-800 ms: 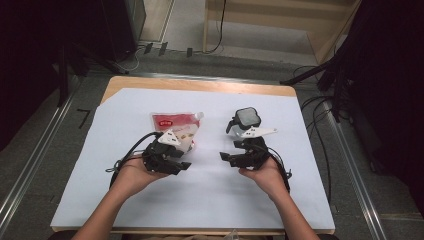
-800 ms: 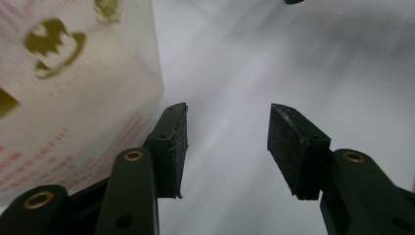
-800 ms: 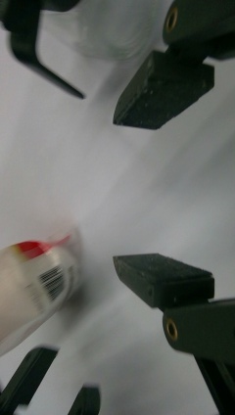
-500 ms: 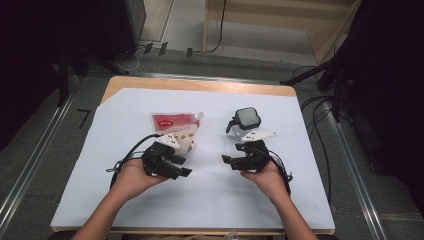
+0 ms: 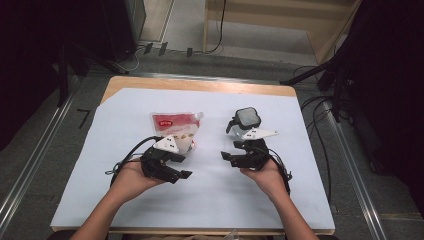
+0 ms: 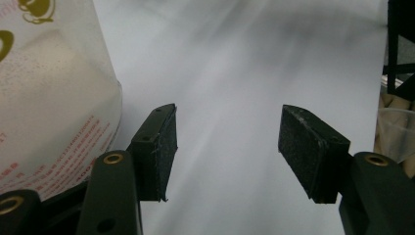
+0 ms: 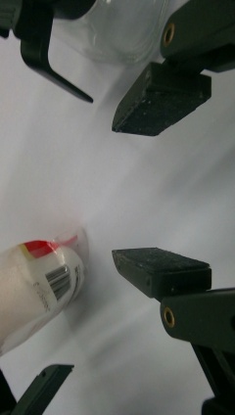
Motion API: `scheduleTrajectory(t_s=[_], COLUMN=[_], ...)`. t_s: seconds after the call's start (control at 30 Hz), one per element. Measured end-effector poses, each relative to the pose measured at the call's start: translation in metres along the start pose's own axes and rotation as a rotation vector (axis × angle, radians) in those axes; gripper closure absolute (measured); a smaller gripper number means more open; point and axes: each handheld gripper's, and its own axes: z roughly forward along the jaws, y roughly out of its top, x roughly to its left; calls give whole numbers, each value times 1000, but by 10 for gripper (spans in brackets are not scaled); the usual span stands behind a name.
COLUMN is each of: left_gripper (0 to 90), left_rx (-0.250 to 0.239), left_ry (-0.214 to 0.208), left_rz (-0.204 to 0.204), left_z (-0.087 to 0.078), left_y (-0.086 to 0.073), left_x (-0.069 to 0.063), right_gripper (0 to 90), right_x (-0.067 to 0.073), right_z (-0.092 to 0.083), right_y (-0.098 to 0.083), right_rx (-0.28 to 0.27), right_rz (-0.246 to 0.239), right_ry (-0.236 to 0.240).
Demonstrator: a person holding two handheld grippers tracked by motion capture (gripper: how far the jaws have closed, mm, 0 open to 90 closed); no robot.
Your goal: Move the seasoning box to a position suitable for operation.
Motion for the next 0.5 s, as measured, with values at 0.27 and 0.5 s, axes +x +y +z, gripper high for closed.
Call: scheduleTrajectory(t_s=[0.27, 0.5], left_gripper=[402, 396], left_rx=[3, -3], left_ry=[2, -16], left_rz=[0, -1], left_z=[-3, -3], left_y=[0, 0], left_x=[0, 0], right_gripper=[375, 363], right_x=[0, -2], right_z=[1, 0], right_y=[-1, 1], right_rx=[29, 7], right_rz=[-30, -21], right_ry=[-9, -20])
